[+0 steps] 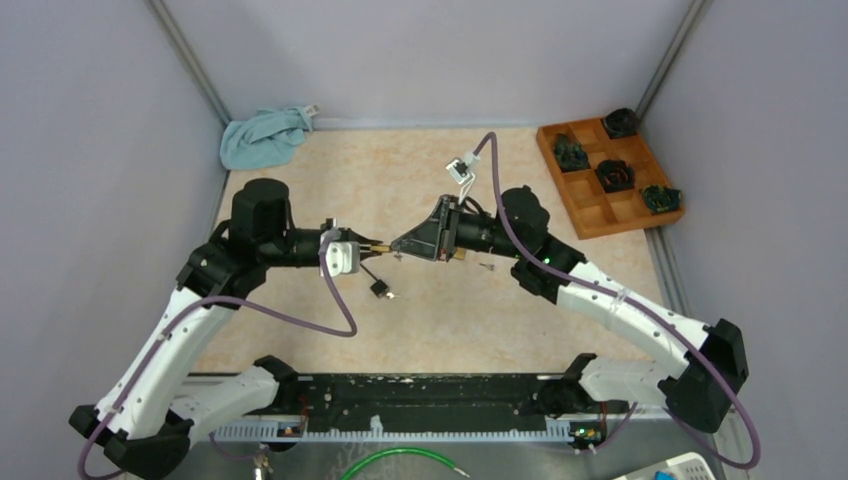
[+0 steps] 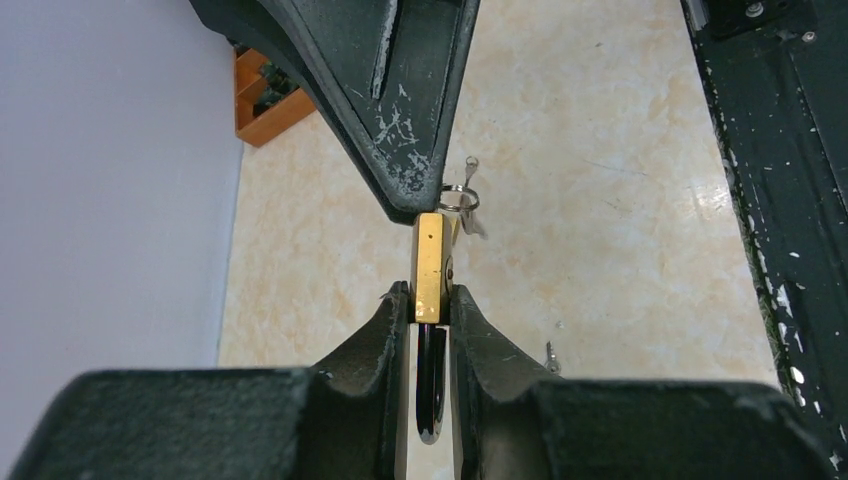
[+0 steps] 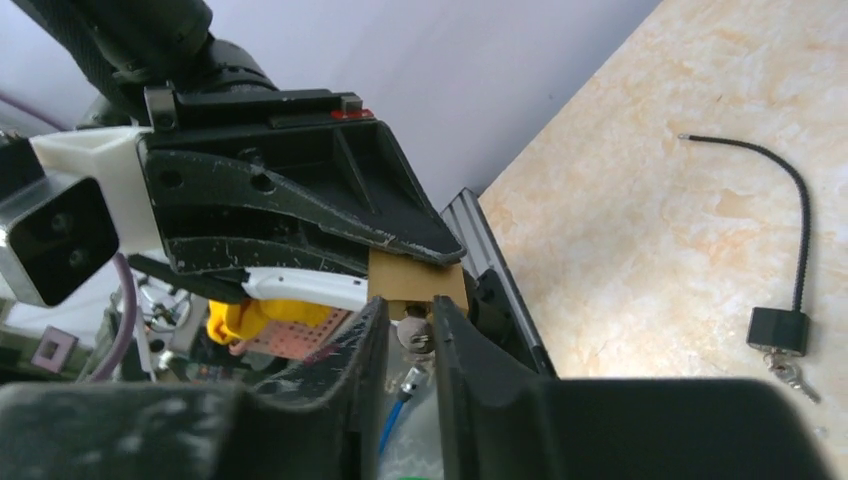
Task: Unlock with the key
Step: Unlock the lock.
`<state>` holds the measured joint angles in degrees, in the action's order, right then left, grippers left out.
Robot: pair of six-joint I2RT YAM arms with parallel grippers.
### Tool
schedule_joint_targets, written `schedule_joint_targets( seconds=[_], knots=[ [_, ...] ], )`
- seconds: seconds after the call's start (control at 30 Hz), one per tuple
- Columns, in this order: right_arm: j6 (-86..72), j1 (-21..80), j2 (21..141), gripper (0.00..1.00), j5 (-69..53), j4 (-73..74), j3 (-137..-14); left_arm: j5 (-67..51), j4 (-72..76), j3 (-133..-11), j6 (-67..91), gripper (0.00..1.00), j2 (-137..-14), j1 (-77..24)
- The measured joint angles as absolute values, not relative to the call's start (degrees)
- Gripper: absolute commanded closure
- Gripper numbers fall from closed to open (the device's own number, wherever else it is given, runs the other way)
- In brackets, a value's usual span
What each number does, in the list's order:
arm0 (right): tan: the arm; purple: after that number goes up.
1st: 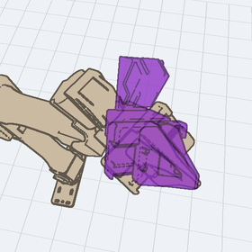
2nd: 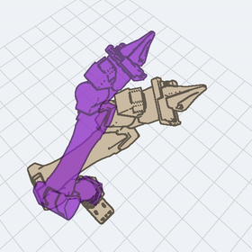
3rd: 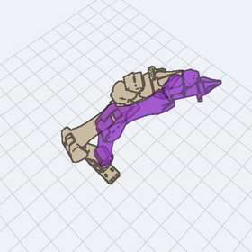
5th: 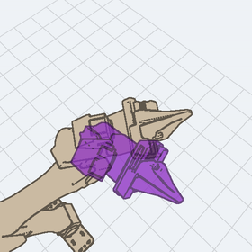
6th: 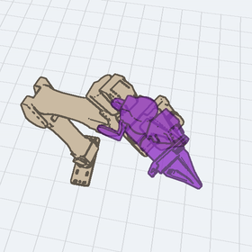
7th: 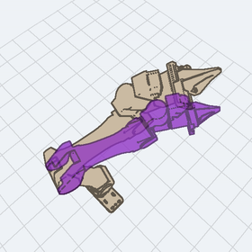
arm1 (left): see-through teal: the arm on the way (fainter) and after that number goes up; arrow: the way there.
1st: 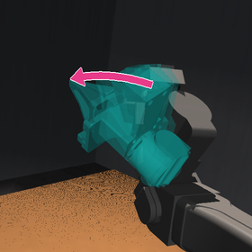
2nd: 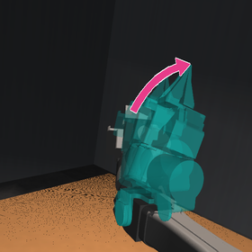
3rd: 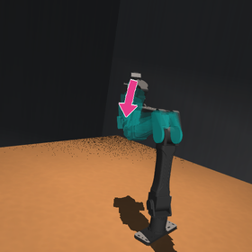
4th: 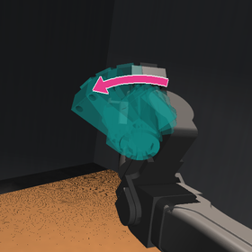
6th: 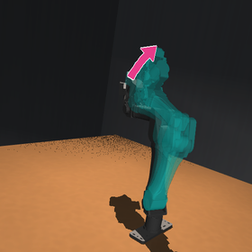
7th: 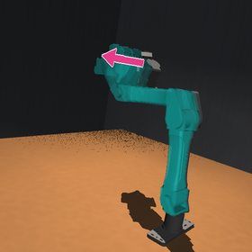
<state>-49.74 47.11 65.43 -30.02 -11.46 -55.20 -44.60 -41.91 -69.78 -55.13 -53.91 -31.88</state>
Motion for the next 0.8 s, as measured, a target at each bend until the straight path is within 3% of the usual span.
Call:
schedule_joint_targets(
  seconds=[0.07,0.13,0.4,0.53,0.73,0.8],
  knots=[
    [-48.5,47.1,65.3,0.48,-29.6,-10.3,-55.4,-44.3,-41.4,-69.7,-54.7,1.00,-54.4,-31.9],
    [-44.1,47.1,64.7,0.44,-29.4,-7.3,-55.6,-44.1,-39.9,-69.7,-53.3,1.00,-55.2,-32.0],
    [-23.3,48.5,57.6,0.43,-26.8,-2.1,-55.9,-48.5,-41.1,-72.8,-43.5,1.00,-61.1,-32.0],
    [-15.2,52.1,58.8,0.47,-26.4,0.9,-57.7,-53.3,-44.3,-75.9,-39.5,1.00,-63.8,-32.0],
    [-9.6,54.2,59.6,0.65,-24.8,3.4,-58.6,-57.4,-48.6,-77.2,-36.9,1.00,-64.8,-31.4],
    [-9.5,54.3,59.7,0.65,-24.7,3.2,-58.6,-58.9,-49.1,-77.2,-36.6,1.00,-64.8,-31.5]
  ],
)
